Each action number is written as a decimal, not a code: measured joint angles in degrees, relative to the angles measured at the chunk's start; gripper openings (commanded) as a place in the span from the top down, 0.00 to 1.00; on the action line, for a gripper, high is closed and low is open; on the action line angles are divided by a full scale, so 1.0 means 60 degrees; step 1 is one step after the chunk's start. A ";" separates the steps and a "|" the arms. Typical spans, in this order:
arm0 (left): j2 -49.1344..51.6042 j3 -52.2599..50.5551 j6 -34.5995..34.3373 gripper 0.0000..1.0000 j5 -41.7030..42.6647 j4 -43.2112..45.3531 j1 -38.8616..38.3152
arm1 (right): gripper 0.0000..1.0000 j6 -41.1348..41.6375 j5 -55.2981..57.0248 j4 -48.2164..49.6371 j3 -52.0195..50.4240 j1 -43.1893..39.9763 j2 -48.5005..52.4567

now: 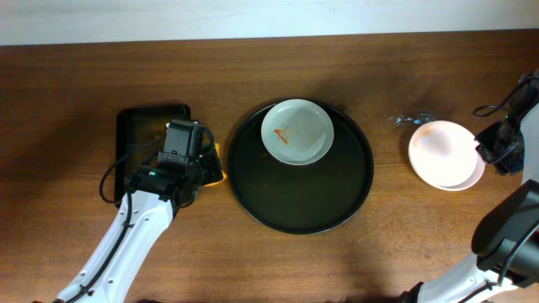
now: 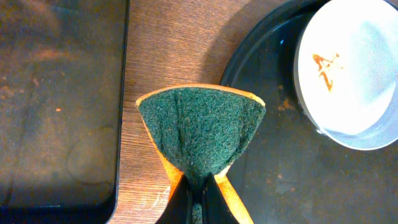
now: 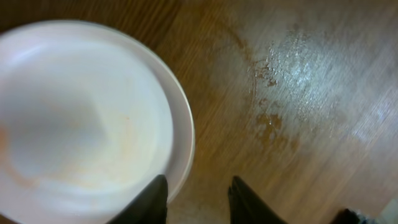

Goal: Clean dirty plates on tray and stack at the side
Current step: 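Carry the front plate right and stack it on the cleaned plate, then grasp the back plate edge with the right gripper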

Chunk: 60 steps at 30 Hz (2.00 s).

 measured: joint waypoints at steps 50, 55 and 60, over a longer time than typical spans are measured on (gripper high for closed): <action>0.2871 -0.0007 0.0004 0.99 0.1872 0.3461 -0.3282 | 0.96 -0.1945 -0.3038 -0.0994 0.0058 0.7741 0.2703; 0.3475 -0.0007 0.0004 0.99 0.1872 0.3789 -0.3891 | 0.96 -0.1942 -0.3038 -0.0947 0.0058 0.7741 0.2703; 0.4000 -0.0004 0.0004 0.99 0.1876 0.4204 -0.4156 | 0.96 -0.1949 -0.3038 -0.0918 0.0055 0.7741 0.2703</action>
